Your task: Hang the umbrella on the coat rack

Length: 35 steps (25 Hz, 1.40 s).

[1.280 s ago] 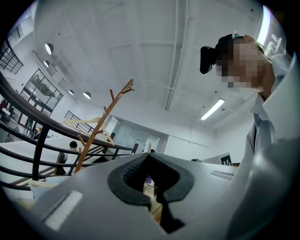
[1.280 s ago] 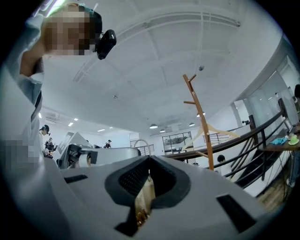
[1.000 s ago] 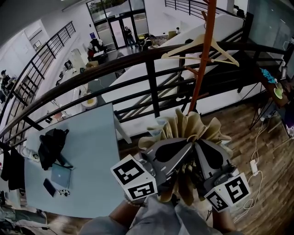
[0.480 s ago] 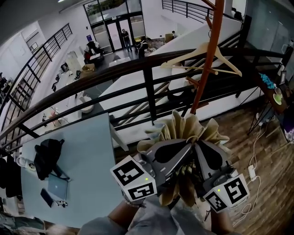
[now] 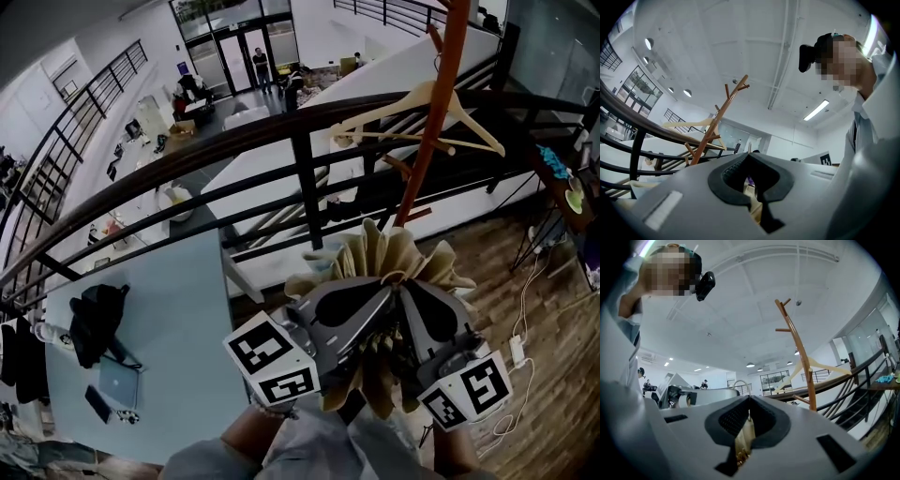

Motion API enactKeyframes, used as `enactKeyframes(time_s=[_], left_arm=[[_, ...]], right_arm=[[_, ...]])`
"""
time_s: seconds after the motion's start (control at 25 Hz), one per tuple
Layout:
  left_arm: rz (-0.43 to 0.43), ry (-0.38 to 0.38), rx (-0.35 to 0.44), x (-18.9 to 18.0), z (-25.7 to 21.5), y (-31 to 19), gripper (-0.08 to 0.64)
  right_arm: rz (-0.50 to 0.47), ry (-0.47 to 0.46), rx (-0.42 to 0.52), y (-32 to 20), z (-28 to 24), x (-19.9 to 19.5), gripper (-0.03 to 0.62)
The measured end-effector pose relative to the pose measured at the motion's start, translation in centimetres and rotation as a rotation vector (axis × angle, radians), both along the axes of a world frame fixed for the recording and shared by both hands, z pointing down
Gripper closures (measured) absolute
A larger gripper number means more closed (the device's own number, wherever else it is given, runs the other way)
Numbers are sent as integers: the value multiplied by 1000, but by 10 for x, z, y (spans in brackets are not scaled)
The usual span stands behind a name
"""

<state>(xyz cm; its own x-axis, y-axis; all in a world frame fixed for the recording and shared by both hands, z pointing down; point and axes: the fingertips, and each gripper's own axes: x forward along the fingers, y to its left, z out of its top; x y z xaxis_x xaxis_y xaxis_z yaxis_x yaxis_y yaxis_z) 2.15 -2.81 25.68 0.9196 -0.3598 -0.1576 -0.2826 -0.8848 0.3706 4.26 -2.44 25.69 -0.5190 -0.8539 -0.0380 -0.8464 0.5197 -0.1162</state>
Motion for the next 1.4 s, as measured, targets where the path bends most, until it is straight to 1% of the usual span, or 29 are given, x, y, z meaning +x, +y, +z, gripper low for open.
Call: enactKeyframes(time_s=[0.24,0.48,0.64,0.8,1.0,1.24,1.4], left_arm=[[-17,-11,-18,10,8,-23,557],[-33,-10,-17,27,10,-46,557],[-61,-10,-29,31,11,-63,557],[-87,-26,-18,39,12,-78,557],[-132,-27,-10,43,14,-95,558],[-172,-11,-25,48,18,-112,557],[-191,-22,-28,47,20,-124,557]], right_arm=[[-41,-22,-22,-23,9,10,588],[-98,-24,-37,-48,12,24,588],[-143,-23,-46,-65,13,28,588],[-181,-25,-47,-82,14,36,588],[-225,-22,-49,-98,17,39,588],[-250,-13,-45,-114,19,42,588],[-237,-13,-54,-126,22,45,588]])
